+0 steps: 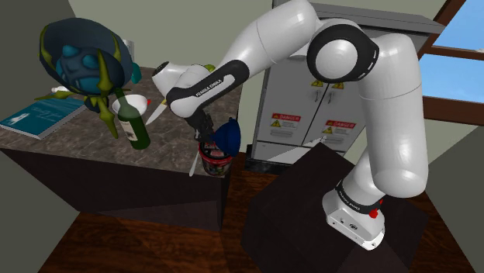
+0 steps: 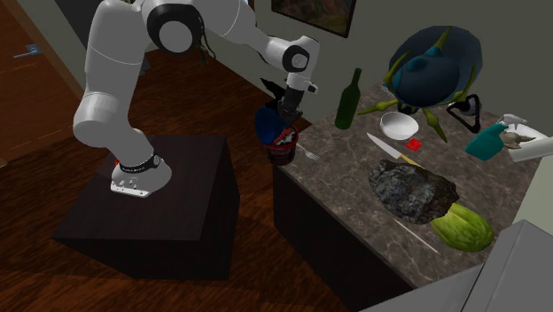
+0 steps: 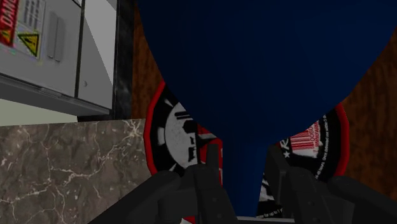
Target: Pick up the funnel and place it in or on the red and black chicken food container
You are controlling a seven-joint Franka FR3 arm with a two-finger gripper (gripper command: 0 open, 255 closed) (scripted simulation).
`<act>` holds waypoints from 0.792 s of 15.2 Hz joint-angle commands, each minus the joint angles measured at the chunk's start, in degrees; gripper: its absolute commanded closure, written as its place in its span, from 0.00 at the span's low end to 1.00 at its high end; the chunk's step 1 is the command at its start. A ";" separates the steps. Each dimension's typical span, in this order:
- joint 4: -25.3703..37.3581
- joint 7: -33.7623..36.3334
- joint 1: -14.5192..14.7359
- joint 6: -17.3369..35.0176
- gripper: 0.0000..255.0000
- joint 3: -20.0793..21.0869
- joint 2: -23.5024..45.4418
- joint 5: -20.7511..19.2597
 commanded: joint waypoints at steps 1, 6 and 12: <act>-0.01 0.00 0.00 0.00 1.00 0.00 0.00 0.00; -0.01 0.00 0.00 0.00 0.00 0.00 0.00 0.00; 7.27 -0.71 1.06 -7.14 0.00 0.41 0.10 0.71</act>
